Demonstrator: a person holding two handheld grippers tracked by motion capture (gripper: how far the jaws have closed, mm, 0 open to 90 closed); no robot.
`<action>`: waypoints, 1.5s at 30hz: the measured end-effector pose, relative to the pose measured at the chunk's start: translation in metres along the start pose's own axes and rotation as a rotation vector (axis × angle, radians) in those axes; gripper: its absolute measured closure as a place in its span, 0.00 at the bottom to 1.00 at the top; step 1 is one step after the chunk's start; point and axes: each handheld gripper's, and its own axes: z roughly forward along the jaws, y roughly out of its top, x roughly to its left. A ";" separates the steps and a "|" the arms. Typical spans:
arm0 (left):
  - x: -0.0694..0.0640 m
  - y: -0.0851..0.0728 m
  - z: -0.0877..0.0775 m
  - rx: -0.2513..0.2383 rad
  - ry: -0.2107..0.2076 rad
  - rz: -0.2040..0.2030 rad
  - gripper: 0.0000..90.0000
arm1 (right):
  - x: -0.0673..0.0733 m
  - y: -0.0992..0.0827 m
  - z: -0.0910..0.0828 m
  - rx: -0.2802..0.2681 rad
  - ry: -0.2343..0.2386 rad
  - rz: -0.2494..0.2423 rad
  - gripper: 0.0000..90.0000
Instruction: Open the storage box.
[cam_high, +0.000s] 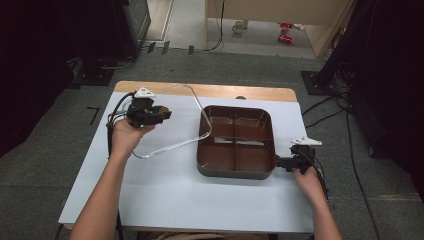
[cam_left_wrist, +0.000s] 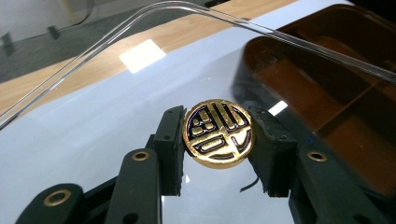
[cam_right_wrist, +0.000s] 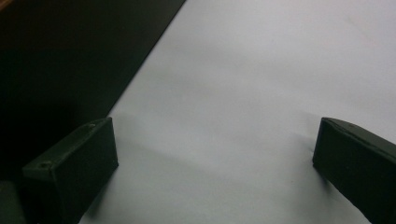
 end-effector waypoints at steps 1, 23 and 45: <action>0.008 -0.006 -0.003 0.001 0.016 -0.016 0.65 | 0.000 0.000 0.000 0.000 0.000 0.000 0.00; 0.049 -0.050 0.038 0.111 0.085 -0.089 0.65 | 0.000 0.000 0.000 0.000 -0.001 0.000 0.00; 0.043 -0.055 0.060 0.148 0.053 -0.095 0.50 | 0.000 0.000 0.000 0.000 -0.001 0.001 0.00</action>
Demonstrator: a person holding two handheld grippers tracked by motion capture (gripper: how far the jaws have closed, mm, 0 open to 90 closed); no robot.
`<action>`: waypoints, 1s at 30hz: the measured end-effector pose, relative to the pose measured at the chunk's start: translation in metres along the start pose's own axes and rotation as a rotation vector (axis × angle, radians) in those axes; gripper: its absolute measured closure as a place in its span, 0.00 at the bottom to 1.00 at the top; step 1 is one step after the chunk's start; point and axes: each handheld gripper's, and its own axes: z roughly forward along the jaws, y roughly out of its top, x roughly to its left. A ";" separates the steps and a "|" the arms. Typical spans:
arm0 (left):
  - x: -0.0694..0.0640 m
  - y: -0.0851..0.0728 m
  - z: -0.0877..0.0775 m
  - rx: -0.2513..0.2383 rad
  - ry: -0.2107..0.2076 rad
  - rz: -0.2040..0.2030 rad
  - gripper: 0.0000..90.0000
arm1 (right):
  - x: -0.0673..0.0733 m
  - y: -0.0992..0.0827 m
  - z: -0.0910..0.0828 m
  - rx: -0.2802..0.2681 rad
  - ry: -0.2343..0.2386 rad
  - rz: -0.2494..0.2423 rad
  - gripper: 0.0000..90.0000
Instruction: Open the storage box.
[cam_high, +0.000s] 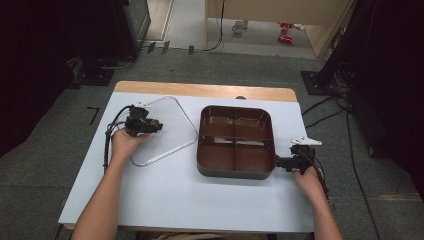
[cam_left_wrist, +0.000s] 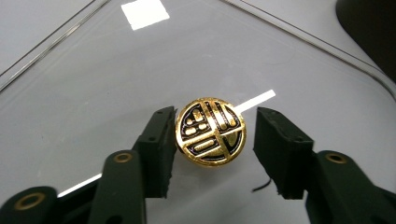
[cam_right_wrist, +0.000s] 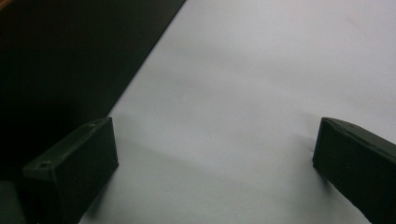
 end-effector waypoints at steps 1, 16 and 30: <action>-0.001 0.001 -0.003 -0.005 0.005 0.008 0.48 | 0.000 0.000 0.000 0.000 0.000 0.000 0.00; -0.026 0.007 -0.041 -0.066 -0.058 0.023 0.33 | 0.000 0.000 0.000 -0.001 0.000 -0.001 0.00; -0.064 -0.019 -0.053 -0.123 -0.135 0.068 0.25 | 0.000 0.000 0.000 -0.001 0.000 -0.002 0.00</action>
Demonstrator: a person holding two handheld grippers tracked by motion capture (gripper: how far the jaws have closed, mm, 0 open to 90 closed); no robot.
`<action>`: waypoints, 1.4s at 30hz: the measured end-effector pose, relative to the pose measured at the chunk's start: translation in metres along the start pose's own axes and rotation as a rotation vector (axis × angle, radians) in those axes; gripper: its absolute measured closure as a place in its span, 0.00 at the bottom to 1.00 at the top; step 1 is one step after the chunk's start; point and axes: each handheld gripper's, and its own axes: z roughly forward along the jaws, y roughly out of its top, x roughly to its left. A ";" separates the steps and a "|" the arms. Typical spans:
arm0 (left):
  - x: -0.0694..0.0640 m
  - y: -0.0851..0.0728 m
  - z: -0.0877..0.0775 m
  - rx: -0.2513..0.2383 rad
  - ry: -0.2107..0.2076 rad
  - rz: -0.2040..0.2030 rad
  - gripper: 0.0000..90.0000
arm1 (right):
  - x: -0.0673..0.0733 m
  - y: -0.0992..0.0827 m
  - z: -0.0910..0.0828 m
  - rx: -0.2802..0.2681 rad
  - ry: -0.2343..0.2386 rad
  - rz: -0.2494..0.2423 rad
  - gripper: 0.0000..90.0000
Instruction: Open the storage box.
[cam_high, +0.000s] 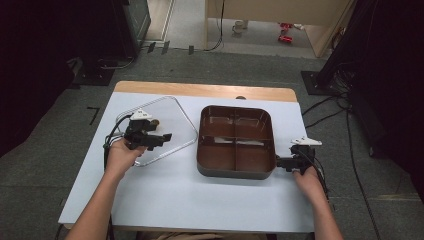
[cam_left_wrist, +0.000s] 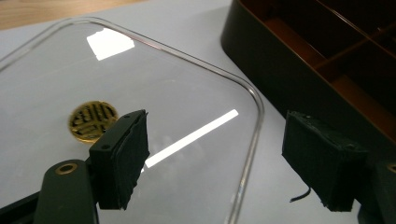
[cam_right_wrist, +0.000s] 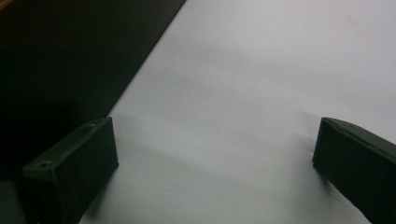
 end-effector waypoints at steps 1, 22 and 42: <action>-0.004 -0.002 0.000 -0.002 -0.006 0.011 0.24 | 0.000 0.000 0.000 0.000 0.000 0.001 0.00; -0.066 -0.041 0.014 0.045 -0.100 0.175 0.24 | 0.000 0.000 0.000 0.002 0.000 0.001 0.00; -0.089 -0.056 0.048 0.148 -0.114 0.255 0.21 | 0.000 0.000 0.000 0.001 0.000 0.003 0.00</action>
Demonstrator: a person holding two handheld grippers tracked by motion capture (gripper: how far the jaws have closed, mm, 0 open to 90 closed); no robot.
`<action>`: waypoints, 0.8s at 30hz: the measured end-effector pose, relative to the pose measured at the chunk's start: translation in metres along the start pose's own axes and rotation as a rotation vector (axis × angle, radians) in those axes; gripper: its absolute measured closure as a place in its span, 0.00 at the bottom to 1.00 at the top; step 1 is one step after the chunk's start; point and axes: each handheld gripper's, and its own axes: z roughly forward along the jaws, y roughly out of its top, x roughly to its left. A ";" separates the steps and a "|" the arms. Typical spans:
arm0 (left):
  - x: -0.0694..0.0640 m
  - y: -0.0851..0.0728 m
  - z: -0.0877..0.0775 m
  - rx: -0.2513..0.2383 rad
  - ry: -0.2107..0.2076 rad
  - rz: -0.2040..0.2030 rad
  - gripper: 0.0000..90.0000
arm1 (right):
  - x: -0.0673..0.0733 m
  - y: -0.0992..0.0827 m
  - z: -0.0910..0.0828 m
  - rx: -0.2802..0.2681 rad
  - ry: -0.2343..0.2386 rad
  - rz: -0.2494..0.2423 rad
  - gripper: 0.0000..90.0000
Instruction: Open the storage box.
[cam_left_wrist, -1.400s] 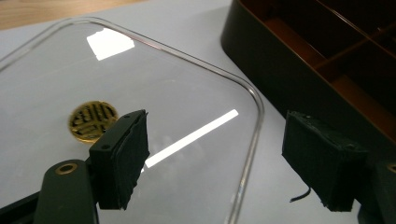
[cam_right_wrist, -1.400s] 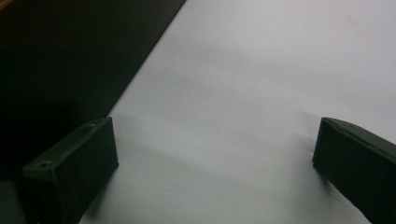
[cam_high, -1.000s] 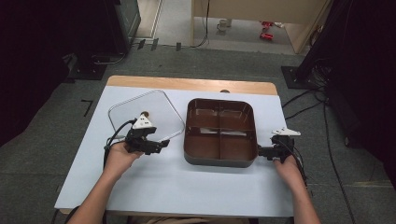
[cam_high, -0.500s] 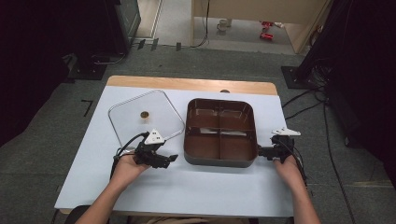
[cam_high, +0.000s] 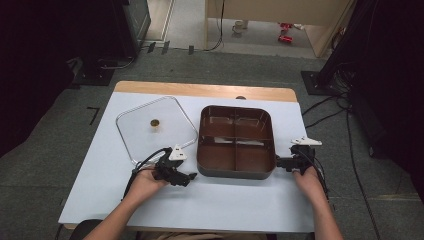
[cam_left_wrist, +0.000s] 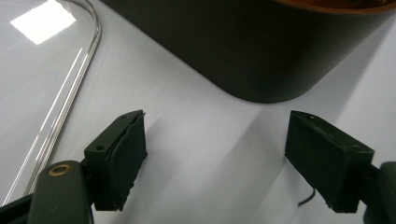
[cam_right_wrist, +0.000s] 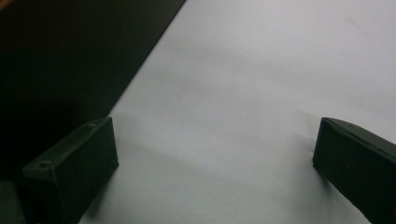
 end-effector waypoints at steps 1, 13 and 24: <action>-0.001 -0.001 0.001 -0.005 -0.004 0.018 0.20 | 0.000 0.000 0.000 0.000 0.000 0.000 0.00; -0.005 -0.010 0.003 -0.064 0.014 0.054 0.14 | 0.000 0.000 0.000 0.001 0.000 -0.002 0.00; -0.006 -0.011 0.003 -0.066 0.026 0.046 0.14 | 0.000 0.000 0.000 0.001 0.000 -0.002 0.00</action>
